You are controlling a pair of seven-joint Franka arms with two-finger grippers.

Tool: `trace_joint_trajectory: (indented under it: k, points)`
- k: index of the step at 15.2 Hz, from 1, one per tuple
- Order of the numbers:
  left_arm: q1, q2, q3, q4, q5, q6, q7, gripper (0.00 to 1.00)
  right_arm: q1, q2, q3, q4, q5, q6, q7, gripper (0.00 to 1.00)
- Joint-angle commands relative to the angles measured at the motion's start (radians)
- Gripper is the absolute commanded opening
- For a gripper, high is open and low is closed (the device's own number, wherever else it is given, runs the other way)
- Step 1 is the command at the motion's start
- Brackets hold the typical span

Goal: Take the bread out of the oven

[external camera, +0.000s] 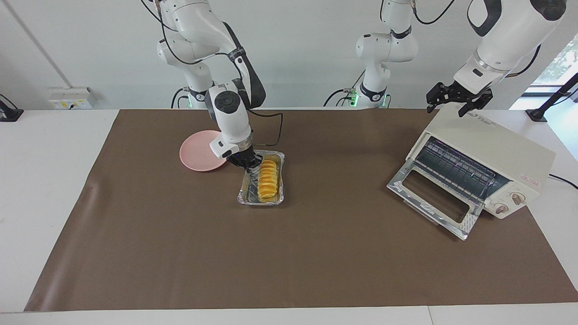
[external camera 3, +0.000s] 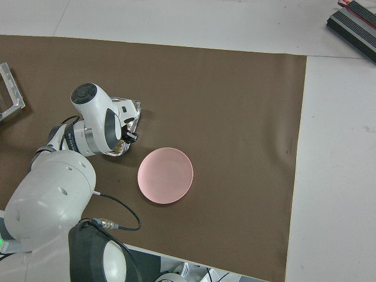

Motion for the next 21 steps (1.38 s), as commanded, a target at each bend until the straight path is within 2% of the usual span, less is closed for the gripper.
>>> trace_joint_trajectory:
  k: [1,4,7,10,15,19,21]
  points:
    - [0.004,0.033,-0.011,0.035,0.021,-0.012,0.011,1.0,-0.088,-0.015,0.003,0.064,0.014,-0.08,-0.134,0.0]
    - [0.008,0.085,-0.009,0.099,0.017,-0.015,0.011,1.0,-0.258,-0.011,0.001,0.124,0.093,-0.179,-0.38,0.0]
    - [0.003,0.095,-0.009,0.11,0.014,-0.018,0.011,1.0,-0.384,0.001,-0.003,0.128,0.122,-0.158,-0.609,0.0]
    - [0.012,0.136,-0.009,0.144,0.014,-0.046,0.012,1.0,-0.459,0.04,-0.006,0.127,0.108,-0.121,-0.679,0.0]
    - [0.012,0.127,-0.006,0.139,0.017,-0.056,0.006,1.0,-0.475,0.086,-0.005,0.142,0.117,-0.056,-0.688,0.0]
    - [0.014,0.107,-0.005,0.136,0.017,-0.053,0.003,1.0,-0.469,0.092,-0.005,0.147,0.12,-0.071,-0.683,0.0]
    - [0.012,0.104,-0.005,0.136,0.018,-0.053,0.003,1.0,-0.466,0.092,-0.005,0.173,0.117,-0.093,-0.682,0.91]
